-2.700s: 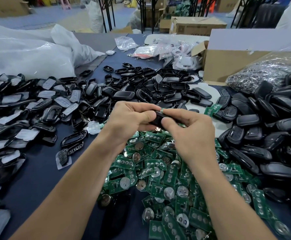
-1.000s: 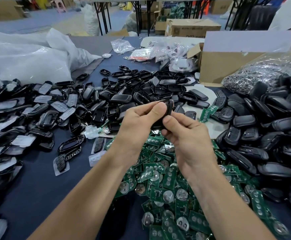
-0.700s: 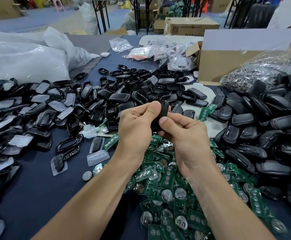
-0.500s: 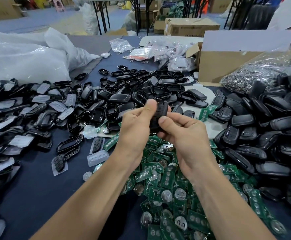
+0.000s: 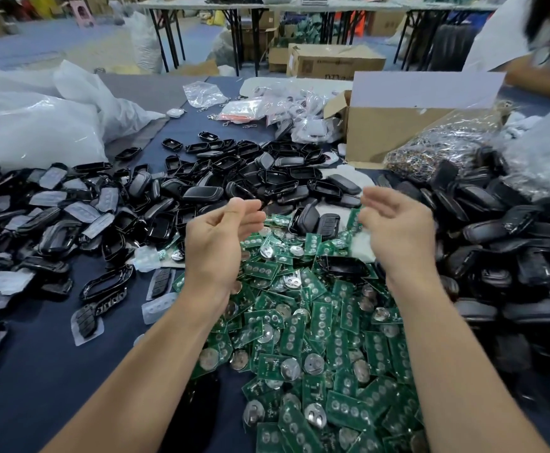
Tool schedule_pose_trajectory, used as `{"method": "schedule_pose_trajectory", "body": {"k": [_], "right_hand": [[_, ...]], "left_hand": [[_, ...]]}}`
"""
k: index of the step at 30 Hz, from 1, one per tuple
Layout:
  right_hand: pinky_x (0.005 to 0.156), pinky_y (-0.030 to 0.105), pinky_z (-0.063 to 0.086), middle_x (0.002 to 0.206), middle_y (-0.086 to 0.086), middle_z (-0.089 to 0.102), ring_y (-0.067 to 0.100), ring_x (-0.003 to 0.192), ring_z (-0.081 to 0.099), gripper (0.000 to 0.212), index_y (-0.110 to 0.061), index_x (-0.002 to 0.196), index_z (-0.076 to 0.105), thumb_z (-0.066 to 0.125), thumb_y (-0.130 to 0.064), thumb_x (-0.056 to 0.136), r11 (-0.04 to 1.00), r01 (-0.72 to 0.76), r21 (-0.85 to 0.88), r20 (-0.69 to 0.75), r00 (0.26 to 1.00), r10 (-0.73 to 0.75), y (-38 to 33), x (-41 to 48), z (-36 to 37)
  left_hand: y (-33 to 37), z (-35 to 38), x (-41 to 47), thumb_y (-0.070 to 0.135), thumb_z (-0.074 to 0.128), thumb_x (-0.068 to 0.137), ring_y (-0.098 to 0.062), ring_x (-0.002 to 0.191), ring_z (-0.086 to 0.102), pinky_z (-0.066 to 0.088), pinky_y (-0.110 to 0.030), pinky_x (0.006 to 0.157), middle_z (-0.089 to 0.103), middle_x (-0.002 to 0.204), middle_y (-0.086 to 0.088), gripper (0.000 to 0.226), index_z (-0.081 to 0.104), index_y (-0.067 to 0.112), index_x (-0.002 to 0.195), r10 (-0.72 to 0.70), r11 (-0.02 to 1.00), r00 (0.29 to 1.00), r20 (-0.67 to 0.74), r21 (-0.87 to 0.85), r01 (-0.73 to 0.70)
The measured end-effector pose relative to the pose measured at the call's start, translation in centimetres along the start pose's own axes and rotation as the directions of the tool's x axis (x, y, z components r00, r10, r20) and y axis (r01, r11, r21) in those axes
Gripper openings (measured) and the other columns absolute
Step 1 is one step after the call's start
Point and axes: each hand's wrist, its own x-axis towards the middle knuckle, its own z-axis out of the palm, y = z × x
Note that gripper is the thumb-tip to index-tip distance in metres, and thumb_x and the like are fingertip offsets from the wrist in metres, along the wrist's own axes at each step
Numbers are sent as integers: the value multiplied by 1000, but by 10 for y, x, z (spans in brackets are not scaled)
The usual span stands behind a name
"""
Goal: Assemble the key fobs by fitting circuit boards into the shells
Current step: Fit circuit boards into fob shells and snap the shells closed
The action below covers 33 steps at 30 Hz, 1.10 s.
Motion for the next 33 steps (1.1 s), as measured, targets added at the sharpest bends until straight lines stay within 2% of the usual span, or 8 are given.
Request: {"method": "schedule_pose_trajectory", "body": {"k": [3, 7, 14, 17, 19, 24, 29, 33], "right_hand": [[107, 39, 47, 136, 8, 66, 28, 123, 61, 61, -27, 149, 54, 53, -4, 92, 844, 135, -519, 128, 989, -79, 8, 5, 12], [110, 47, 36, 145, 5, 53, 32, 133, 48, 60, -21, 146, 52, 48, -2, 89, 553, 279, -785, 304, 951, -49, 8, 6, 22], [108, 24, 36, 149, -4, 58, 22, 136, 52, 76, -32, 138, 65, 54, 14, 77, 781, 331, -530, 415, 904, -101, 5, -9, 30], [114, 36, 41, 158, -3, 48, 27, 138, 47, 79, -30, 148, 55, 52, 8, 79, 744, 343, -573, 444, 893, -70, 4, -8, 33], [105, 44, 48, 155, -1, 49, 30, 130, 50, 76, -31, 150, 51, 50, 3, 82, 711, 342, -615, 464, 885, -25, 3, -6, 32], [90, 42, 43, 130, 6, 55, 31, 107, 52, 44, -31, 130, 52, 51, -14, 89, 614, 305, -728, 378, 926, -12, 11, -2, 22], [97, 46, 45, 133, 9, 55, 36, 117, 57, 44, -36, 144, 50, 51, -30, 100, 515, 348, -783, 417, 909, 19, 9, 1, 12], [94, 45, 40, 121, 6, 57, 33, 103, 56, 20, -27, 118, 57, 58, -35, 99, 531, 246, -811, 301, 953, 18, 8, 2, 5]], "left_hand": [[2, -4, 4, 25, 55, 108, -13, 89, 78, 58, -17, 81, 81, 92, 1, 27, 80, 16, 103, 14, 1000, 999, -41, -11, -14], [1, -6, 8, 16, 59, 105, -13, 89, 78, 58, -15, 80, 81, 91, 1, 22, 80, 17, 99, 14, 1000, 999, -51, 11, -13], [-5, -5, 11, 12, 62, 102, -11, 88, 77, 61, -21, 86, 81, 89, 4, 23, 81, 22, 96, 21, 996, 999, -38, 83, -17], [-6, -7, 11, 14, 62, 101, -11, 88, 77, 61, -29, 89, 81, 89, 6, 22, 81, 24, 96, 34, 993, 999, -39, 117, -29], [-6, -8, 12, 15, 63, 101, -12, 89, 77, 59, -35, 93, 81, 89, 7, 23, 82, 26, 96, 37, 991, 999, -39, 129, -31], [-7, -8, 12, 15, 65, 98, -13, 89, 78, 60, -40, 94, 81, 89, 7, 29, 83, 35, 87, 34, 989, 999, -27, 143, -29], [-6, -8, 11, 15, 65, 98, -12, 89, 77, 60, -41, 94, 81, 88, 8, 33, 83, 39, 84, 37, 988, 999, -16, 152, -34], [-3, -7, 8, 13, 64, 98, -11, 86, 77, 59, -41, 97, 81, 86, 8, 28, 82, 32, 88, 31, 986, 1000, -6, 164, -29]]}}
